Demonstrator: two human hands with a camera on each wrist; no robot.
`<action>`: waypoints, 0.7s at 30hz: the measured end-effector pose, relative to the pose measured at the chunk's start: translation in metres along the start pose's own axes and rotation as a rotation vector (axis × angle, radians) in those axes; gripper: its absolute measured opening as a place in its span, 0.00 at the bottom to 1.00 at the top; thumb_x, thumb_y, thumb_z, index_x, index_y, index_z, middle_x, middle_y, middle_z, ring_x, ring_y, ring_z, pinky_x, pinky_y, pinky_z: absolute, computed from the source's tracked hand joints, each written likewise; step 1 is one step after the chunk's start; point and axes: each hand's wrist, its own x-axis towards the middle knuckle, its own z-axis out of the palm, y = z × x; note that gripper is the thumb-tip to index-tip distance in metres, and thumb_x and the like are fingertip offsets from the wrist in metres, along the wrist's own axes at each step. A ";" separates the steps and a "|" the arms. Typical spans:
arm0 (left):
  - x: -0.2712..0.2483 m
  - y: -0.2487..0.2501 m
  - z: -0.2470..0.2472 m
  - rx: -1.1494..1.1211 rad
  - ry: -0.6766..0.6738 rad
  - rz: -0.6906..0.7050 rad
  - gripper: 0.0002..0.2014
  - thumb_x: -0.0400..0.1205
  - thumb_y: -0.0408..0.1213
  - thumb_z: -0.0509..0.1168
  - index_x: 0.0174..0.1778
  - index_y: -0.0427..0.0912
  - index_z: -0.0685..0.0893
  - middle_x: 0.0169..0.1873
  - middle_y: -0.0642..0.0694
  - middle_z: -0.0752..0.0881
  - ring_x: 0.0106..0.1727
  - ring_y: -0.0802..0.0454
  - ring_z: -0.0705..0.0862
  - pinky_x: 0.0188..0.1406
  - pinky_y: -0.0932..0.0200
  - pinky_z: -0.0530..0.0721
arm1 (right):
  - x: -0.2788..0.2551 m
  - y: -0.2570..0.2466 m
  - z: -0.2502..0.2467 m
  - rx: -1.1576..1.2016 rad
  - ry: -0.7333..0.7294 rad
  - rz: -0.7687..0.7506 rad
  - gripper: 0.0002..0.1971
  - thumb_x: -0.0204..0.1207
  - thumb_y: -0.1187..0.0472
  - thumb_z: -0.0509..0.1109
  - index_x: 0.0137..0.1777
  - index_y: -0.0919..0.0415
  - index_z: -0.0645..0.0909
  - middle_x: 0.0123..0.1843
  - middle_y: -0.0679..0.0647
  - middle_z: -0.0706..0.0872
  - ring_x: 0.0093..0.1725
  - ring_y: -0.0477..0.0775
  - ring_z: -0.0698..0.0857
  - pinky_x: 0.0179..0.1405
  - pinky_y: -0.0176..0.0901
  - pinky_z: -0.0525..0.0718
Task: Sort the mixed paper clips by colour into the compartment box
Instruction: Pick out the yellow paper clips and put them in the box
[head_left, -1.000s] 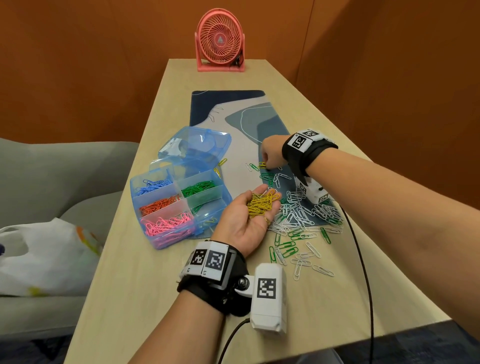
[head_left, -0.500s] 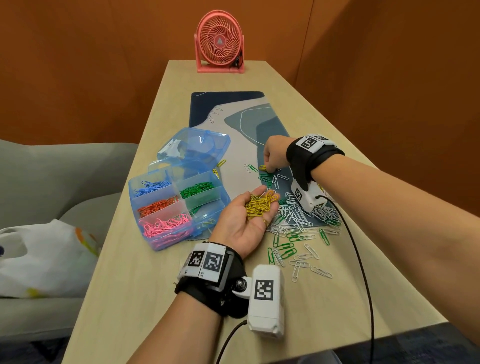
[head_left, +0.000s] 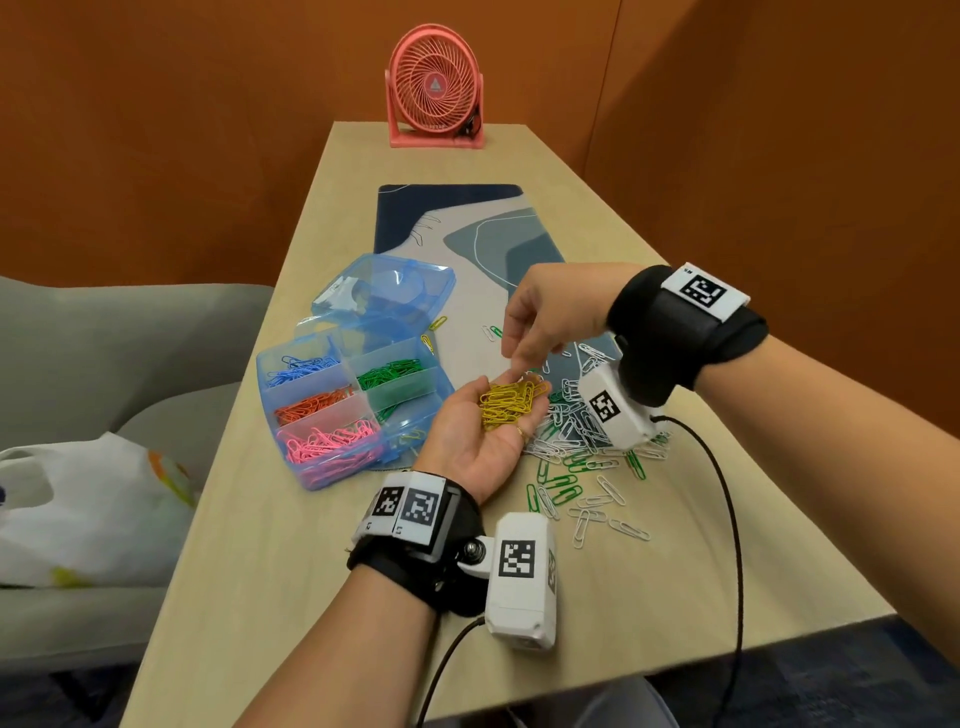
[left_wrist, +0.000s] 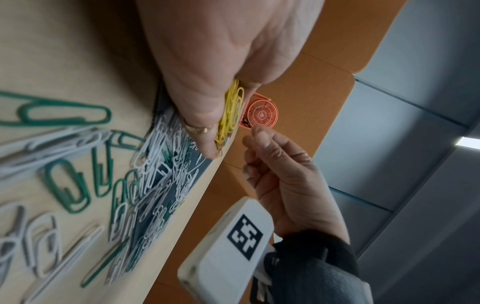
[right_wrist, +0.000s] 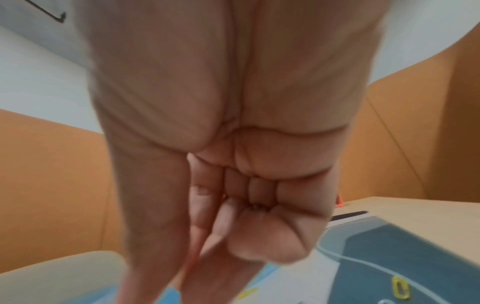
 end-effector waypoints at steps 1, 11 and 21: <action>0.000 0.000 0.000 0.009 0.003 -0.002 0.20 0.89 0.38 0.47 0.51 0.25 0.78 0.48 0.29 0.82 0.49 0.34 0.82 0.53 0.44 0.83 | 0.002 0.004 -0.004 -0.017 0.037 0.020 0.03 0.70 0.61 0.79 0.41 0.55 0.87 0.30 0.45 0.87 0.25 0.37 0.82 0.26 0.27 0.77; 0.005 -0.001 0.000 0.059 0.020 0.016 0.19 0.89 0.37 0.47 0.50 0.29 0.80 0.46 0.32 0.83 0.46 0.38 0.83 0.35 0.50 0.88 | 0.062 0.075 -0.007 -0.360 0.258 0.306 0.12 0.78 0.70 0.65 0.56 0.65 0.88 0.59 0.61 0.87 0.59 0.62 0.85 0.60 0.47 0.82; 0.005 -0.002 -0.001 0.065 0.025 0.031 0.19 0.89 0.37 0.47 0.48 0.30 0.81 0.43 0.32 0.84 0.37 0.39 0.88 0.33 0.52 0.88 | 0.082 0.071 -0.005 -0.518 0.154 0.293 0.10 0.72 0.66 0.75 0.53 0.65 0.88 0.53 0.61 0.90 0.53 0.62 0.87 0.54 0.45 0.85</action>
